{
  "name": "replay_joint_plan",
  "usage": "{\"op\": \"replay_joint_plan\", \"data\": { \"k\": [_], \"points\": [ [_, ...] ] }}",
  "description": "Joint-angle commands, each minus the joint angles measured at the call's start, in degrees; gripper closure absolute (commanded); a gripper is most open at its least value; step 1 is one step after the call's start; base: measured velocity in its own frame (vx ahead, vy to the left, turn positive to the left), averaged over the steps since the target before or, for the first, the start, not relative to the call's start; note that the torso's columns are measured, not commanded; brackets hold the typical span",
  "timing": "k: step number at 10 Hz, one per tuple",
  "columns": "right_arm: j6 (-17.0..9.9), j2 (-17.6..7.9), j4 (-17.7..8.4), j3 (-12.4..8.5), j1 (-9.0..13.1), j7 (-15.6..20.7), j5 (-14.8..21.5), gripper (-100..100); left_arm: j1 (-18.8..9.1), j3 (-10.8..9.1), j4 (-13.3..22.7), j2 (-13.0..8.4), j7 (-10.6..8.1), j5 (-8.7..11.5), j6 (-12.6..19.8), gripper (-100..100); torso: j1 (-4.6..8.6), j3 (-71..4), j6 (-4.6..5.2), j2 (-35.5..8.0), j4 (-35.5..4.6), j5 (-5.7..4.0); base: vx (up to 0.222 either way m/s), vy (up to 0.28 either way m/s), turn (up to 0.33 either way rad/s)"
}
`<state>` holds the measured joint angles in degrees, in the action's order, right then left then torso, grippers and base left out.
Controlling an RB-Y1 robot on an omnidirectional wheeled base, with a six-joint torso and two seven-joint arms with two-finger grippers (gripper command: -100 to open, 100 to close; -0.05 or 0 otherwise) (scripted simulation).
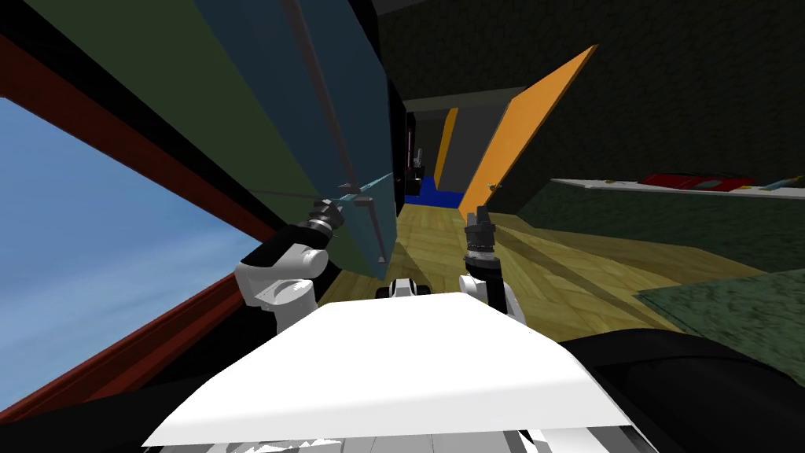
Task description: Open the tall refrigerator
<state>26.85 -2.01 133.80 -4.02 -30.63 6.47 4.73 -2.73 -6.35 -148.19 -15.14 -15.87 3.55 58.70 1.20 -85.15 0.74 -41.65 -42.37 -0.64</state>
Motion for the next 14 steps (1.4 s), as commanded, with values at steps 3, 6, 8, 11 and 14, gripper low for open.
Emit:
{"op": "replay_joint_plan", "data": {
  "k": [3, 6, 8, 11, 14],
  "points": [
    [0.00, 0.00, 0.00, 0.00, 0.00, 0.00, 0.00, 0, -0.82, -2.05, -0.51, 1.03, -0.20, -2.90, 0.20, 100, -0.60, -0.10, -0.18, 0.07, -0.13, 0.10, -0.004, -0.275, 0.066],
    [0.00, 0.00, 0.00, 0.00, 0.00, 0.00, 0.00, 0, -0.86, -2.78, -0.54, 1.32, -0.24, -3.81, 0.47, 100, -0.54, -0.30, 0.01, 0.35, -0.08, 0.03, 0.048, -0.271, 0.072],
    [0.00, 0.00, 0.00, 0.00, 0.00, 0.00, 0.00, 0, -0.95, -4.26, -0.60, 1.91, -0.34, -5.65, 1.01, 100, -0.54, -0.17, -0.18, 0.23, -0.01, 0.14, 0.025, -0.322, 0.087],
    [0.00, 0.00, 0.00, 0.00, 0.00, 0.00, 0.00, 0, -1.04, -5.73, -0.66, 2.50, -0.43, -7.48, 1.55, 100, -0.77, -0.03, -0.22, 0.02, -0.07, 0.20, 0.018, -0.314, 0.076],
    [0.00, -0.02, 0.00, -0.02, 0.00, 0.00, 0.00, 0, -0.07, -6.22, 0.12, 2.84, -0.68, -8.47, 2.35, 100, -1.48, 0.43, -0.55, -0.59, -0.24, 0.42, 0.004, -0.199, 0.038]
  ]
}}
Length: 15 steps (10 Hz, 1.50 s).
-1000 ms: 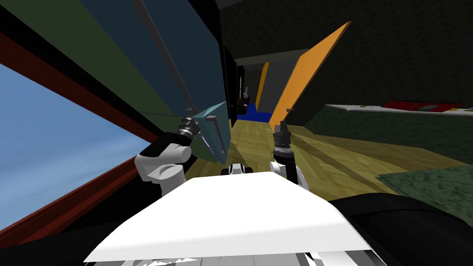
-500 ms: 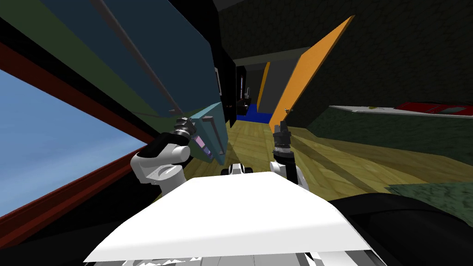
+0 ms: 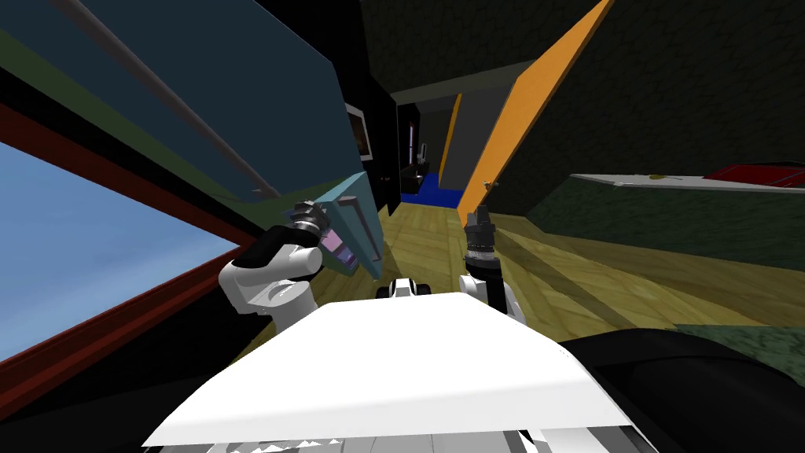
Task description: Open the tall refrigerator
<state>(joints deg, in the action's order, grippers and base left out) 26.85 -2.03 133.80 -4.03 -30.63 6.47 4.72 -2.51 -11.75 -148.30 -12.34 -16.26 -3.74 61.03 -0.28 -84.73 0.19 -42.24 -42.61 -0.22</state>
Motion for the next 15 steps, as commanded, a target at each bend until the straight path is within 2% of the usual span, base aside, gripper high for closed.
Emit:
{"op": "replay_joint_plan", "data": {
  "k": [1, 2, 3, 5, 6, 9, 10, 12, 13, 14, 15],
  "points": [
    [0.00, 0.01, -0.01, 0.00, -0.01, 0.00, 0.00, 0, -0.58, -1.64, 0.44, 0.08, -0.57, -2.36, 0.04, 100, 0.24, -0.02, -0.14, 0.12, 0.15, 0.10, 0.128, -0.354, 0.114],
    [0.00, 0.02, 0.00, 0.01, -0.02, 0.00, 0.00, 0, -0.87, -2.45, 0.67, 0.13, -0.86, -3.54, 0.06, 100, 0.83, -0.12, -0.08, 0.29, 0.20, -0.10, 0.132, -0.376, 0.111],
    [0.00, 0.02, 0.00, 0.02, -0.02, 0.00, 0.00, 0, -0.87, -2.45, 0.67, 0.13, -0.86, -3.54, 0.06, 100, 0.93, -0.20, 0.11, 0.38, 0.29, -0.15, 0.046, -0.303, 0.035],
    [0.00, 0.02, 0.00, 0.01, -0.01, 0.00, 0.00, 0, -1.45, -4.09, 1.11, 0.21, -1.44, -5.90, 0.10, 100, 0.54, -0.19, 0.11, 0.27, 0.11, -0.16, 0.079, -0.326, 0.042],
    [0.00, 0.02, 0.00, 0.01, -0.02, 0.00, 0.00, 0, -1.45, -4.09, 1.11, 0.21, -1.44, -5.90, 0.10, 100, 0.63, -0.24, 0.07, 0.35, 0.07, -0.23, 0.105, -0.293, 0.050],
    [0.00, 0.02, 0.00, 0.01, -0.02, 0.00, 0.00, 0, -2.33, -6.54, 1.77, 0.34, -2.30, -9.44, 0.15, 100, 0.66, -0.35, 0.14, 0.48, 0.13, -0.24, 0.108, -0.336, 0.057],
    [0.01, 0.02, 0.01, 0.01, -0.02, 0.00, 0.00, 0, -2.33, -6.54, 1.77, 0.34, -2.30, -9.44, 0.15, 100, 0.87, -0.20, 0.11, 0.26, 0.07, -0.33, 0.086, -0.295, 0.037],
    [0.00, 0.01, 0.00, 0.01, -0.02, 0.00, 0.00, 0, -2.91, -8.18, 2.22, 0.42, -2.87, -11.80, 0.19, 100, 0.52, -0.11, 0.05, 0.13, -0.04, -0.28, 0.145, -0.336, 0.044],
    [0.01, 0.02, 0.01, 0.01, -0.03, 0.00, 0.00, 0, -1.54, -8.04, 2.65, 0.51, -2.76, -10.43, 0.48, 100, 0.78, -0.14, 0.01, 0.19, 0.01, -0.32, 0.064, -0.192, 0.051],
    [0.00, 0.00, 0.01, 0.00, -0.01, 0.00, 0.00, 0, -1.06, -8.91, 2.62, 0.66, -3.25, -11.83, 1.08, 100, 0.18, 0.06, 0.01, -0.16, -0.06, -0.19, 0.086, -0.204, 0.011],
    [0.00, 0.00, 0.00, 0.00, -0.02, 0.00, 0.00, 0, -0.90, -9.71, 2.30, 0.62, -3.67, -13.18, 1.46, 100, 0.25, 0.12, -0.15, -0.16, -0.04, -0.07, 0.157, -0.279, 0.044]
  ]
}}
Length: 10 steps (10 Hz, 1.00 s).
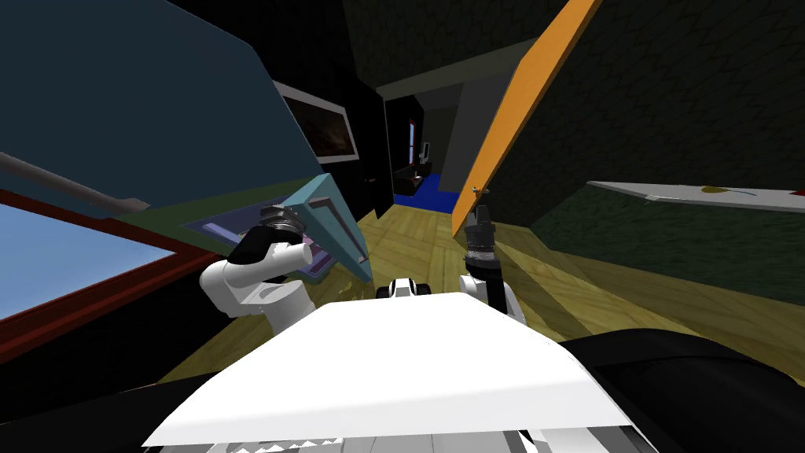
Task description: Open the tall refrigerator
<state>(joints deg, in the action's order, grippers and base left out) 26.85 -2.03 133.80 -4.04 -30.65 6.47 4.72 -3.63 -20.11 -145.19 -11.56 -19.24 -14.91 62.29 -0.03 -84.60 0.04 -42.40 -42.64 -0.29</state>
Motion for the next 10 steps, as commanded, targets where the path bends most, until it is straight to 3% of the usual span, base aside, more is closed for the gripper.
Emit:
{"op": "replay_joint_plan", "data": {
  "k": [1, 4, 5, 7, 10],
  "points": [
    [0.00, 0.00, 0.00, 0.00, -0.01, 0.00, 0.00, 0, 0.21, -1.35, -0.80, -0.16, -0.69, -2.01, 0.20, 100, 0.30, 0.01, -0.05, 0.07, 0.14, 0.02, 0.180, -0.225, 0.052],
    [0.00, -0.01, 0.01, -0.01, 0.00, 0.00, 0.00, 0, 0.52, -2.96, -1.43, -0.24, -1.53, -4.70, 0.97, 100, 0.10, -0.28, 0.23, 0.31, 0.07, -0.19, 0.161, -0.206, 0.018],
    [0.00, 0.00, 0.00, 0.00, -0.01, 0.00, 0.00, 0, 0.52, -2.96, -1.43, -0.24, -1.53, -4.70, 0.97, 100, 0.18, -0.36, 0.19, 0.44, 0.09, -0.21, 0.160, -0.174, 0.036],
    [0.00, 0.00, 0.00, 0.00, 0.00, 0.00, 0.00, 0, 0.83, -4.56, -2.06, -0.31, -2.37, -7.39, 1.75, 100, 0.07, -0.60, 0.32, 0.78, 0.24, -0.16, 0.168, -0.230, 0.021],
    [0.00, 0.00, 0.01, 0.00, -0.01, 0.00, 0.00, 0, 0.98, -5.36, -2.38, -0.35, -2.79, -8.73, 2.13, 100, 0.23, -0.48, 0.25, 0.58, 0.15, -0.28, 0.172, -0.216, 0.018]
  ]
}}
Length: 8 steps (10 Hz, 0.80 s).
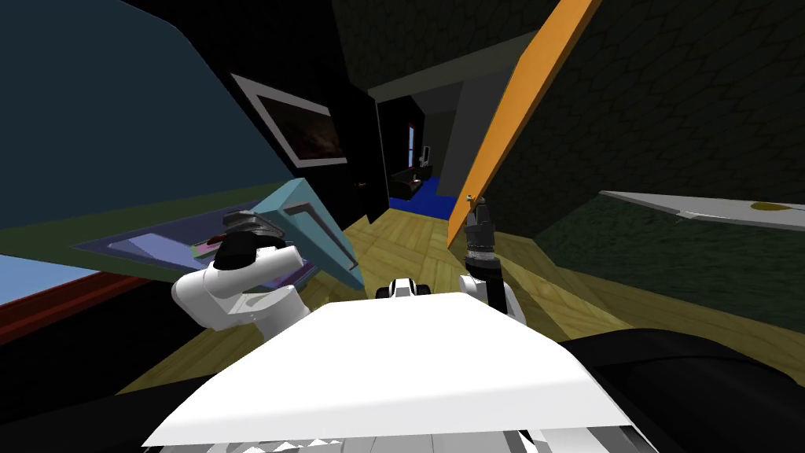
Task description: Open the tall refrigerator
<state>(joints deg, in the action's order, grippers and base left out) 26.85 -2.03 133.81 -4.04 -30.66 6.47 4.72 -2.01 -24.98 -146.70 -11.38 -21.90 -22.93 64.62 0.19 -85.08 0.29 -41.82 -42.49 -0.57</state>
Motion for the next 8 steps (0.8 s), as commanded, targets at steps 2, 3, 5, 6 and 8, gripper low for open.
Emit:
{"op": "replay_joint_plan", "data": {
  "k": [2, 3, 5, 6, 8],
  "points": [
    [0.00, -0.01, 0.00, -0.01, 0.00, 0.00, 0.00, 0, -0.33, -2.09, -1.50, -0.61, -0.97, -3.40, 0.58, 100, -0.28, 0.04, -0.06, -0.06, 0.01, 0.14, 0.175, -0.229, 0.015],
    [0.00, 0.00, 0.00, 0.00, 0.00, 0.00, 0.00, 0, -0.33, -2.09, -1.50, -0.61, -0.97, -3.40, 0.58, 100, 0.02, 0.17, -0.13, -0.25, 0.00, 0.08, 0.151, -0.195, 0.032],
    [0.00, -0.01, 0.00, -0.01, 0.00, 0.00, 0.00, 0, -0.18, -2.90, -1.81, -0.65, -1.39, -4.75, 0.97, 100, 0.15, 0.29, -0.15, -0.41, -0.09, -0.02, 0.181, -0.208, 0.010],
    [0.00, -0.01, 0.00, -0.01, 0.00, 0.00, 0.00, 0, 0.77, -2.65, -1.22, 0.11, -1.53, -4.51, 1.14, 100, 0.15, 0.30, -0.13, -0.47, -0.12, -0.08, 0.072, -0.089, 0.011],
    [-0.01, -0.01, -0.01, 0.00, 0.04, 0.00, 0.00, 0, -0.47, -4.90, 2.30, -0.94, -3.26, -8.65, 2.06, 100, -0.44, 0.45, -0.12, -0.69, -0.15, 0.19, 0.021, -0.089, -0.313]
  ]
}}
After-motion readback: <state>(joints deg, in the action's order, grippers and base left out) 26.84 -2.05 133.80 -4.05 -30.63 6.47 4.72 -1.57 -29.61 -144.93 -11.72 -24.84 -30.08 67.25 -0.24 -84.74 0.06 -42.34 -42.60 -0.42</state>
